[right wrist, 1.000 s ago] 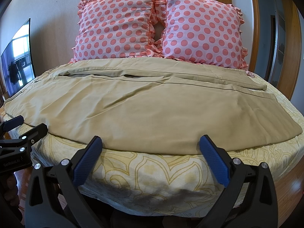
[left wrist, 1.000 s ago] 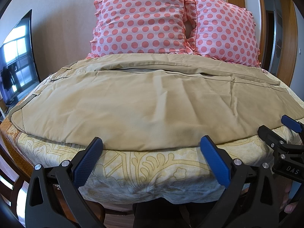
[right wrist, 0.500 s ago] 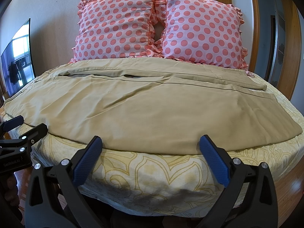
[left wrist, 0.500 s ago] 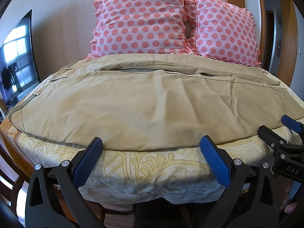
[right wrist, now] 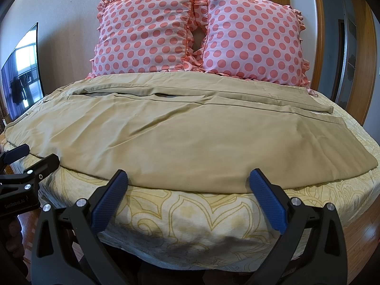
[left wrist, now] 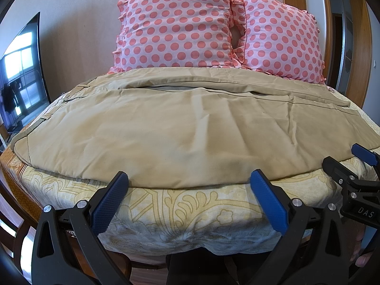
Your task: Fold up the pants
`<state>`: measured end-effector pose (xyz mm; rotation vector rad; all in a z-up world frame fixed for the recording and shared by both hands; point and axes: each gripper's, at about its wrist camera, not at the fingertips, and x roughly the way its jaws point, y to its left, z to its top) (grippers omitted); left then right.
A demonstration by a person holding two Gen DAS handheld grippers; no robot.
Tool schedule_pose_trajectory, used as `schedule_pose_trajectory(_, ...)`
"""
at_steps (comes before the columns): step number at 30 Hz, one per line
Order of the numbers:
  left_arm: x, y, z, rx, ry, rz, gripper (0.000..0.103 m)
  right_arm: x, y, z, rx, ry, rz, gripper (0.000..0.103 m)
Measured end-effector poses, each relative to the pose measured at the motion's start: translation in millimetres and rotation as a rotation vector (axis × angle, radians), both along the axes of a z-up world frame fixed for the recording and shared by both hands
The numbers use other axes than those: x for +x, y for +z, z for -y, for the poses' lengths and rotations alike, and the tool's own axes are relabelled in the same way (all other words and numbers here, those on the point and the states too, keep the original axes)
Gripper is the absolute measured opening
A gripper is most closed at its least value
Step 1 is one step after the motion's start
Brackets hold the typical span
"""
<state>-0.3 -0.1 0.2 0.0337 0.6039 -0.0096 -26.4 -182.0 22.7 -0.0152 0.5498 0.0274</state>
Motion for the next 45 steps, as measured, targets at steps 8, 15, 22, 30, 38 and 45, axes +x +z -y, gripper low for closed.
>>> schedule_pose_trajectory(8,0,0,0,0.000,0.000,0.000,0.102,0,0,0,0.000,0.000,0.001,0.101)
schedule_pose_trajectory(15,0,0,0,0.000,-0.004,-0.003,0.102,-3,-2,-1,-0.004,0.004,0.018,0.101)
schedule_pose_trajectory(22,-15,44,-10,-0.075,-0.083,0.086,0.102,13,45,39,0.048,0.010,0.074,0.101)
schedule_pose_trajectory(30,42,78,-19,-0.006,-0.006,0.158,0.102,159,108,176,0.173,-0.324,-0.004,0.101)
schedule_pose_trajectory(38,99,70,-31,-0.061,0.043,0.089,0.102,332,78,289,0.262,-0.668,-0.240,0.075)
schedule_pose_trajectory(45,118,60,-29,-0.064,0.026,0.056,0.102,393,39,296,0.173,-0.777,-0.365,0.072)
